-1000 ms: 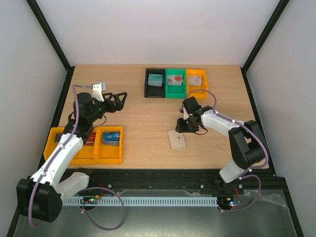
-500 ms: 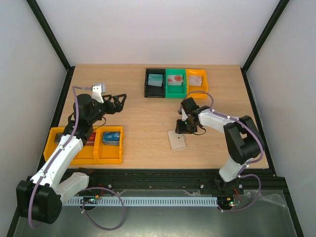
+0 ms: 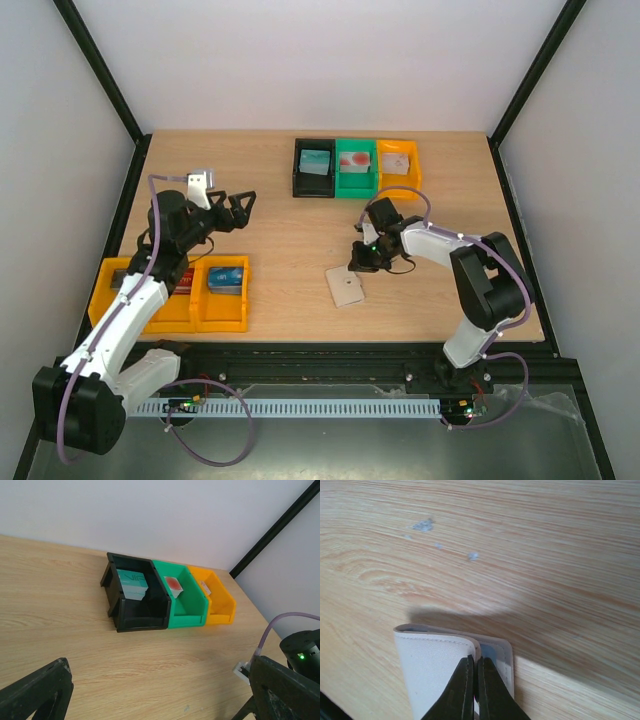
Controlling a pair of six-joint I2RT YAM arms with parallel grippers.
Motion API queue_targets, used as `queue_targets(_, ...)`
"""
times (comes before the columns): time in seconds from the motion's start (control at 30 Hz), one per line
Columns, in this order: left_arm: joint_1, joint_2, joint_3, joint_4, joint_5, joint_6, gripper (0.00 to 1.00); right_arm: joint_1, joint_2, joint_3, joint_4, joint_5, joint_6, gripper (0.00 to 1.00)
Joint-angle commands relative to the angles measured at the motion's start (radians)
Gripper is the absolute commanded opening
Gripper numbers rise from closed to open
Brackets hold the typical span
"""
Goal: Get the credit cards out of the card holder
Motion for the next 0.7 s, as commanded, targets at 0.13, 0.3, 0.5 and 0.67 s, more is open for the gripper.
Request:
queue_targets(0.13, -0.011, -0.022, -0.018, 0.024, 0.064, 0.048, 0.95, -0.001, -0.09, 0.02, 0.065, -0.164, 0.042, 0.02)
queue_targets(0.3, -0.023, -0.021, -0.037, 0.053, 0.166, 0.066, 0.94, -0.001, -0.13, 0.05, 0.071, -0.215, 0.035, 0.02)
queue_targets(0.5, -0.029, -0.021, -0.051, 0.081, 0.266, 0.085, 0.88, -0.001, -0.189, 0.11, 0.089, -0.268, 0.047, 0.02)
queue_targets(0.67, -0.033, -0.02, -0.054, 0.114, 0.375, 0.097, 0.85, -0.001, -0.24, 0.199, 0.11, -0.308, 0.067, 0.02)
